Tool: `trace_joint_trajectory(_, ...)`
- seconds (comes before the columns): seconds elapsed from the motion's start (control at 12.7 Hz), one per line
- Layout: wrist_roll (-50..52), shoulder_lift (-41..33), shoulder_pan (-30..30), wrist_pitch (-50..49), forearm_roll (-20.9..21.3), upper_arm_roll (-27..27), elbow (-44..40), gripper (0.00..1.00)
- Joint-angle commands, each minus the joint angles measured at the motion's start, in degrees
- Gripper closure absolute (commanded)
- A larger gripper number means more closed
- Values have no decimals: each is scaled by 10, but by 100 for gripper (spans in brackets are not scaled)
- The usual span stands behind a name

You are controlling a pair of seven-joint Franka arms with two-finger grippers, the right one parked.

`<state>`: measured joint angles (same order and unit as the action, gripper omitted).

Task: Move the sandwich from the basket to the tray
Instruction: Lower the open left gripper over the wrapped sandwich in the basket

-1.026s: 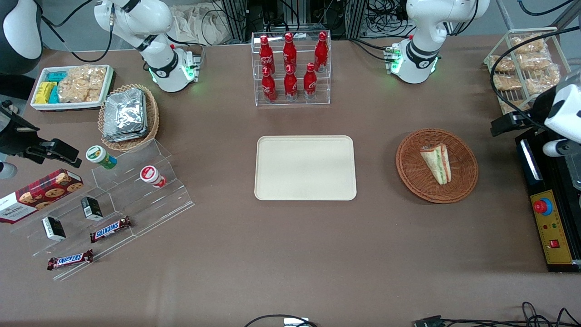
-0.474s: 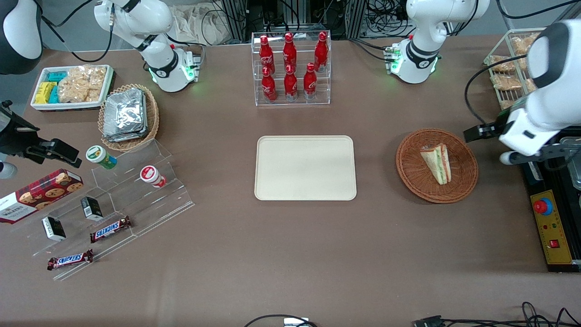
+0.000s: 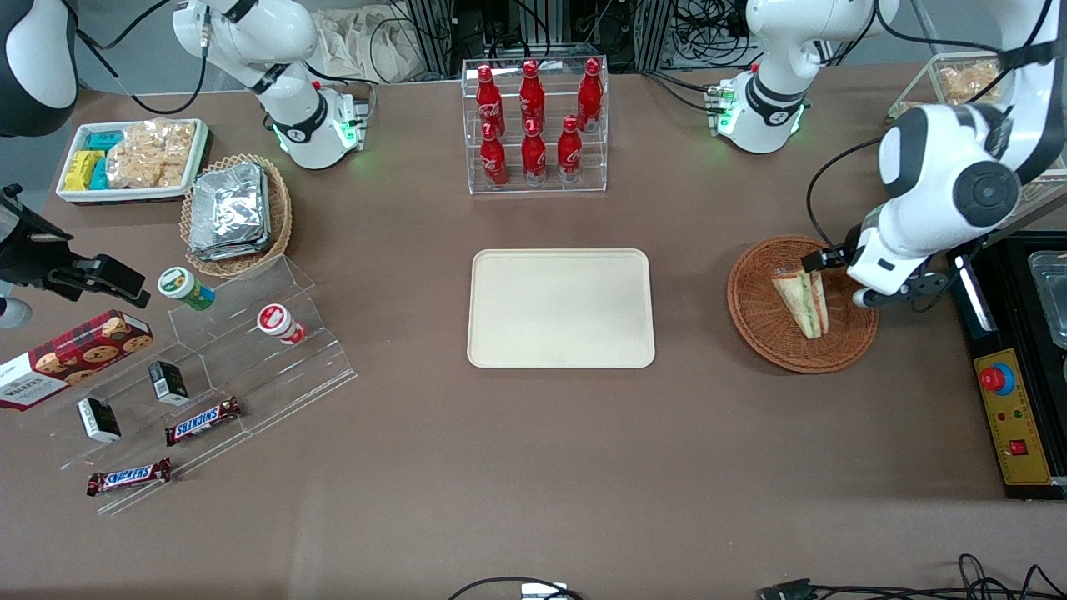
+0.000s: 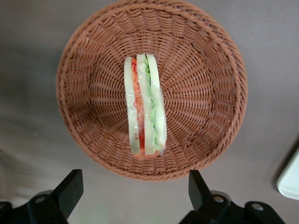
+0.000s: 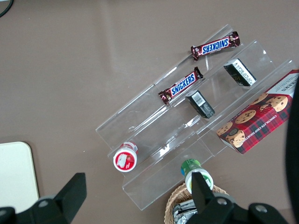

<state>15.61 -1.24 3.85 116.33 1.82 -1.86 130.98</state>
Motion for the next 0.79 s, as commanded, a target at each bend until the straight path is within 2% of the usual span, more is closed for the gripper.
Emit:
trace_joint_trajectory(0.0,22,44,-2,65,-1,-2,30,0)
trace_joint_trajectory(0.16,25,79,-2,126,0,-2,56,1)
trace_joint_trajectory(0.47,27,121,-2,162,2,-3,54,4)
trace_joint_trajectory(0.55,27,123,-2,164,2,-3,54,15)
trace_joint_trajectory(0.63,27,127,-2,164,5,-3,53,38)
trace_joint_trajectory(0.71,27,128,-1,164,5,-3,53,69)
